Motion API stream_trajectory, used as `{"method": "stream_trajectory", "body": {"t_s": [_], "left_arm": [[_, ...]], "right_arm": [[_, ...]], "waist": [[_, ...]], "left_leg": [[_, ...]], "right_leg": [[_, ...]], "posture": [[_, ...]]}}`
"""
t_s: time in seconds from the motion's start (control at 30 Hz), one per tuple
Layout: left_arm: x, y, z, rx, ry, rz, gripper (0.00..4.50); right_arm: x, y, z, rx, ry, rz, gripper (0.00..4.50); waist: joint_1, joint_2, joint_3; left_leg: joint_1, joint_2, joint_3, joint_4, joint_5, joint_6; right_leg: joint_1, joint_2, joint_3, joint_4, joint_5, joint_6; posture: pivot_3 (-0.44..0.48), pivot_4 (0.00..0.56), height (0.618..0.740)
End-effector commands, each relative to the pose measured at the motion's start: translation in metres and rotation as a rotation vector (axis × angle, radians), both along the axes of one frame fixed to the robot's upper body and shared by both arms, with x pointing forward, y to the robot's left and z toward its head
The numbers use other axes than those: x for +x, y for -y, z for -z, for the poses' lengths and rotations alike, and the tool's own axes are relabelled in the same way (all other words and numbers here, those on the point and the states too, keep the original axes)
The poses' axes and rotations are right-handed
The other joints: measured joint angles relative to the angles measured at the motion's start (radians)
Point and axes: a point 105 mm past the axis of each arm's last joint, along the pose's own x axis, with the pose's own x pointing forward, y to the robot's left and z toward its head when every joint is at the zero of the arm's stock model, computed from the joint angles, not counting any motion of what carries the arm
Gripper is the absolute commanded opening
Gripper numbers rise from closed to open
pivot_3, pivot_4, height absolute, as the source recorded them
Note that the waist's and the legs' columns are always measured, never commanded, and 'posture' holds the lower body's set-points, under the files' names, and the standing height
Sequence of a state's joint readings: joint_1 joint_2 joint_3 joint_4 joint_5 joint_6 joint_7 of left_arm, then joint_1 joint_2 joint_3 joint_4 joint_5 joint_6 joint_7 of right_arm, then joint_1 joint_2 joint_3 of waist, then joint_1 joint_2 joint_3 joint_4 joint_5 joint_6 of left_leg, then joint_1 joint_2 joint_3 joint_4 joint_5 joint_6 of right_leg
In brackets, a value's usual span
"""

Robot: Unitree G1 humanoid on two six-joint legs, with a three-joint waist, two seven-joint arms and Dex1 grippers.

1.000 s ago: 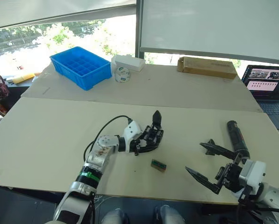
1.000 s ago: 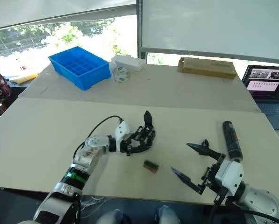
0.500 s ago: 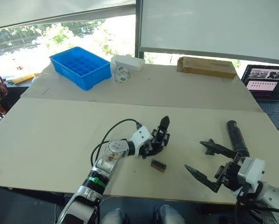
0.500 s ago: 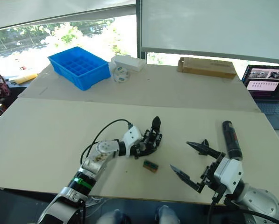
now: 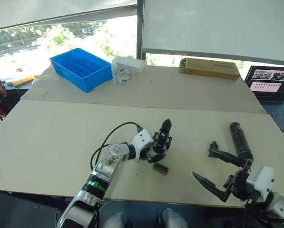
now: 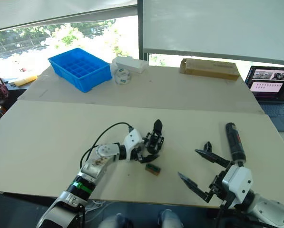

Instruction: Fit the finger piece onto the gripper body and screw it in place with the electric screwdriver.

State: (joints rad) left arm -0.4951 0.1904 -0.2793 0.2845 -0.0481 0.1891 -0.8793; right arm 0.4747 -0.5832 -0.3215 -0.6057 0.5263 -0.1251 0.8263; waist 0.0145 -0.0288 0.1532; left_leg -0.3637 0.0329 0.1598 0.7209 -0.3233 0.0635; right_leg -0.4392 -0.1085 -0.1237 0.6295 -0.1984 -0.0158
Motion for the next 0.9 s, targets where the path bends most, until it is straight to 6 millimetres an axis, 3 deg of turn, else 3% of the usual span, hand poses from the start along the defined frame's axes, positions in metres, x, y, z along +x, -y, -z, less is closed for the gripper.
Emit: {"method": "stream_trajectory", "body": {"t_s": [0.03, 0.2, 0.27, 0.33, 0.4, 0.57, 0.8, 0.9], "left_arm": [[-0.005, -0.015, -0.010, -0.025, 0.025, 0.033, 4.45], [-0.004, -0.069, -0.008, 0.042, 0.048, 0.022, 4.45], [-0.005, -0.093, -0.012, 0.057, 0.063, 0.028, 4.45], [-0.012, -0.111, -0.033, -0.010, 0.090, 0.083, 4.45], [-0.026, -0.117, -0.058, -0.105, 0.100, 0.185, 4.45], [-0.031, -0.125, -0.085, -0.128, 0.138, 0.247, 4.45], [-0.034, -0.117, -0.101, -0.162, 0.150, 0.276, 4.45], [-0.042, -0.108, -0.105, -0.190, 0.118, 0.310, 4.45]], "right_arm": [[-0.009, 0.001, -0.020, 0.042, 0.058, -0.009, 4.50], [-0.019, 0.023, -0.015, 0.031, 0.002, 0.086, 4.50], [-0.023, 0.037, -0.017, 0.101, -0.024, 0.166, 4.50], [-0.032, 0.049, -0.012, 0.197, -0.086, 0.256, 4.50], [-0.038, 0.058, -0.006, 0.247, -0.133, 0.332, 4.50], [-0.035, 0.064, 0.013, 0.229, -0.274, 0.481, 4.50], [0.005, 0.074, 0.031, 0.034, -0.545, 0.625, 4.50], [0.032, 0.075, 0.033, -0.022, -0.650, 0.638, 4.50]], "waist": [[-0.002, 0.000, 0.000], [-0.001, 0.002, -0.001], [-0.001, 0.002, -0.001], [0.001, 0.003, -0.001], [0.005, 0.004, -0.001], [0.004, 0.007, -0.002], [-0.008, 0.009, -0.004], [-0.004, 0.009, -0.004]], "left_leg": [[0.000, 0.000, 0.000, 0.000, 0.000, 0.000], [0.001, 0.001, 0.000, -0.001, 0.000, 0.000], [0.001, 0.001, 0.000, -0.001, 0.000, 0.000], [0.001, 0.001, 0.000, -0.001, 0.000, -0.001], [0.000, 0.001, -0.001, -0.002, 0.000, -0.001], [-0.001, 0.001, -0.001, -0.002, -0.001, -0.001], [0.000, 0.001, -0.001, -0.002, 0.000, -0.001], [-0.001, 0.000, -0.001, -0.002, 0.000, -0.001]], "right_leg": [[0.000, 0.000, 0.000, 0.000, 0.000, 0.000], [0.000, -0.001, 0.000, 0.000, 0.000, -0.001], [0.000, -0.004, 0.000, 0.000, 0.000, -0.001], [0.000, -0.005, 0.000, 0.000, -0.001, -0.001], [-0.001, -0.006, -0.001, -0.001, -0.001, -0.001], [-0.001, -0.007, 0.000, -0.002, -0.002, 0.001], [-0.001, -0.004, 0.002, -0.001, -0.002, 0.003], [-0.001, -0.003, 0.001, -0.001, 0.000, -0.001]], "posture": [[0.000, 0.150, 0.740], [0.000, 0.150, 0.740], [0.000, 0.150, 0.740], [0.000, 0.150, 0.740], [0.000, 0.150, 0.740], [0.000, 0.150, 0.740], [0.000, 0.150, 0.740], [0.000, 0.150, 0.740]]}}
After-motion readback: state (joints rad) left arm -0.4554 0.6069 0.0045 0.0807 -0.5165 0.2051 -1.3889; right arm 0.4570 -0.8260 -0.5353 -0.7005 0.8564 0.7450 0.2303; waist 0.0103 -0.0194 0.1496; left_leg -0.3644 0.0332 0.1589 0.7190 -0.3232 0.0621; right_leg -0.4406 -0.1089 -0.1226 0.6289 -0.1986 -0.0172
